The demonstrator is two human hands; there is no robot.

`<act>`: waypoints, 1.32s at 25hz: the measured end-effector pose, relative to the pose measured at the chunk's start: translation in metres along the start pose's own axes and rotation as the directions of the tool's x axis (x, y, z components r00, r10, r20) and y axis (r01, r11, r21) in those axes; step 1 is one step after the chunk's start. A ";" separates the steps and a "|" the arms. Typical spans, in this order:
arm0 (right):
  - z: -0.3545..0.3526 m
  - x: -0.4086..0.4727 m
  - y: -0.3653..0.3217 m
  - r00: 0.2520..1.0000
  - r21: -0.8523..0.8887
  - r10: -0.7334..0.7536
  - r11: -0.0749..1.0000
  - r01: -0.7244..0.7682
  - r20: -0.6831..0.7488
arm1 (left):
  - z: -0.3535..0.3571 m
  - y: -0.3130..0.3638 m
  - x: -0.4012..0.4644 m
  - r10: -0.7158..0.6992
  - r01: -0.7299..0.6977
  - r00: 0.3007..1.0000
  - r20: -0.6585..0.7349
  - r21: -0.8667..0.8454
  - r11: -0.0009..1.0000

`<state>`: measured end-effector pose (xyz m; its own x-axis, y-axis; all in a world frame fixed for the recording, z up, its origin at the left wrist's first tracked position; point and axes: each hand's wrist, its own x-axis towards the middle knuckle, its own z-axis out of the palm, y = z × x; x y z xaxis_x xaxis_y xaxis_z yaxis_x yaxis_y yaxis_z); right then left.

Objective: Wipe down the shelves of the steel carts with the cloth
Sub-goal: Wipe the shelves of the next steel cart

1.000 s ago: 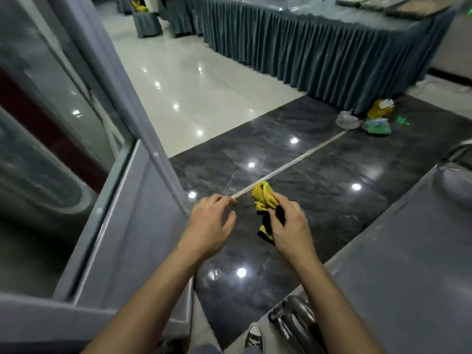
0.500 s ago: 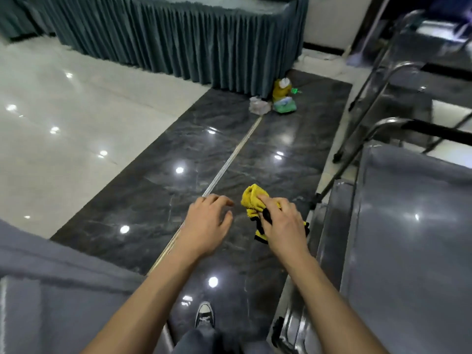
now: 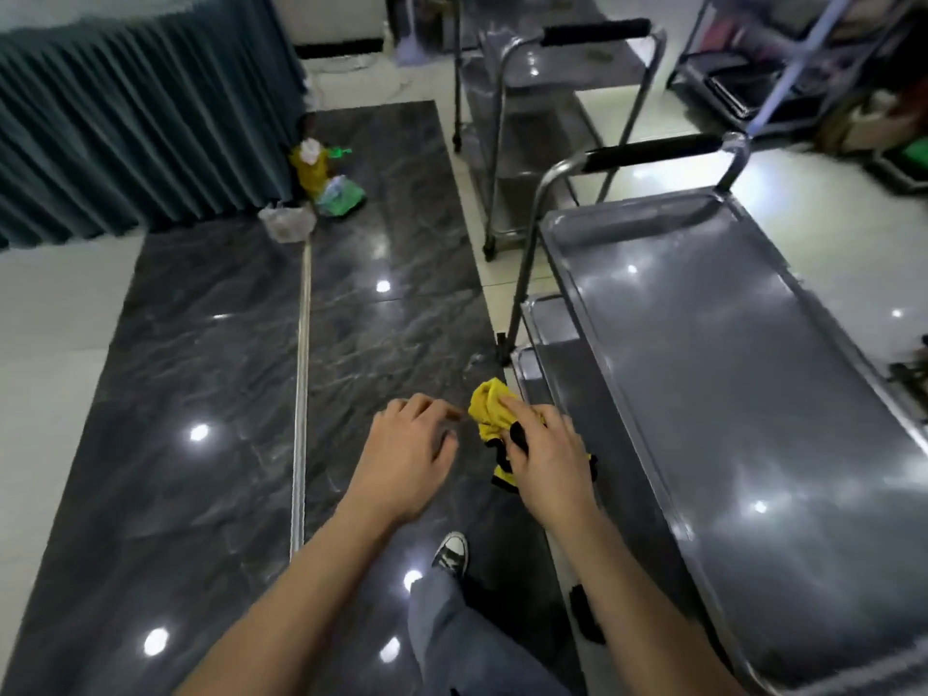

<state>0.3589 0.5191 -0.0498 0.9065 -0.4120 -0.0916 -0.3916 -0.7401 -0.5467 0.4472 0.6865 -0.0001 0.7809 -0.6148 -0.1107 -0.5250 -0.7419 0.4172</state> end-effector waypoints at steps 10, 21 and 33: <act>0.048 0.108 0.022 0.908 0.113 0.416 0.905 -0.409 -0.049 | 0.010 -0.052 0.154 0.269 -0.293 0.921 0.283 0.048 0.955; 0.189 0.215 0.092 0.688 0.344 0.707 0.695 -0.631 -0.164 | 0.177 -0.144 0.325 0.540 -0.542 0.717 0.441 -0.135 0.830; 0.246 0.382 0.294 0.601 0.019 0.464 0.801 -0.598 -0.651 | 0.418 -0.162 0.545 0.692 -0.715 0.695 0.198 0.082 0.695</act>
<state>0.6292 0.2744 -0.4502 0.2603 -0.9371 0.2326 -0.8532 -0.3360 -0.3989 0.8167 0.3597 -0.5055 0.1124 -0.9931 0.0333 -0.9504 -0.0977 0.2953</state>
